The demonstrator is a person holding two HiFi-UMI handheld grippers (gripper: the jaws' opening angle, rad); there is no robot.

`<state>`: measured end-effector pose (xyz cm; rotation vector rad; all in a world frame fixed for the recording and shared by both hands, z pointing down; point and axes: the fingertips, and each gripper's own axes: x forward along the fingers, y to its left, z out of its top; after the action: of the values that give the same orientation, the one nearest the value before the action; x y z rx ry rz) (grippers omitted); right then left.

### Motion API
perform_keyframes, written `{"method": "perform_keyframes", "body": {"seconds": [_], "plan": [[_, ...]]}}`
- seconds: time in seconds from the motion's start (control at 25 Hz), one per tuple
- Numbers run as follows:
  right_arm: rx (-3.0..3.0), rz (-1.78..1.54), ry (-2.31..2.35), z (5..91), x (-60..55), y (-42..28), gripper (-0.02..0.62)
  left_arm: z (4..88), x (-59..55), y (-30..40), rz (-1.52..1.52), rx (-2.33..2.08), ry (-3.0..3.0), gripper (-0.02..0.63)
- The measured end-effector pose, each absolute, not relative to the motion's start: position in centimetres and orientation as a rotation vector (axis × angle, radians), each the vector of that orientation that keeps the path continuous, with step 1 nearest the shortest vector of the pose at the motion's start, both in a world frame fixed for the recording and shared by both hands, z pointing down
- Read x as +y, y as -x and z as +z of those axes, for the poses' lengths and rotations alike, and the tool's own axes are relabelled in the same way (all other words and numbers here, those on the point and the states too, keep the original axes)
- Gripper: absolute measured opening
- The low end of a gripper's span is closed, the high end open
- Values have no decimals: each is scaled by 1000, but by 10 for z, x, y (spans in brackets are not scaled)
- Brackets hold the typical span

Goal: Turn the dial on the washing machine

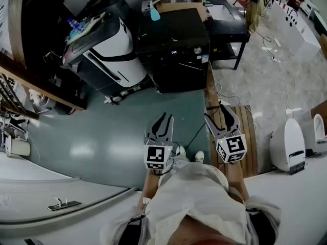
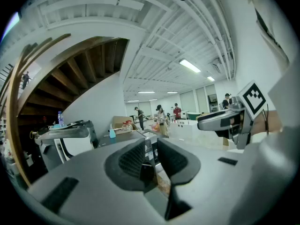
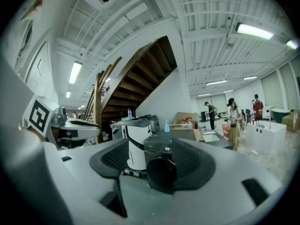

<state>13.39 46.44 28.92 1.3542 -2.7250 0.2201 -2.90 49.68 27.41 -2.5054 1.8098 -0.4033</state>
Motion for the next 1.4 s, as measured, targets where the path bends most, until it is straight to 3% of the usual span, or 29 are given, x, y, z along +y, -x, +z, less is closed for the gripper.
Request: {"method": "perform_keyframes", "body": {"seconds": [0.44,1.4], "plan": [[-2738,185,-1315,287,464,-140,298,276,489,8,-366,1806,2496,87],[-2591,191,-1319,318,351,-65,302,305,364,78,-340,1749,2594,87]]}}
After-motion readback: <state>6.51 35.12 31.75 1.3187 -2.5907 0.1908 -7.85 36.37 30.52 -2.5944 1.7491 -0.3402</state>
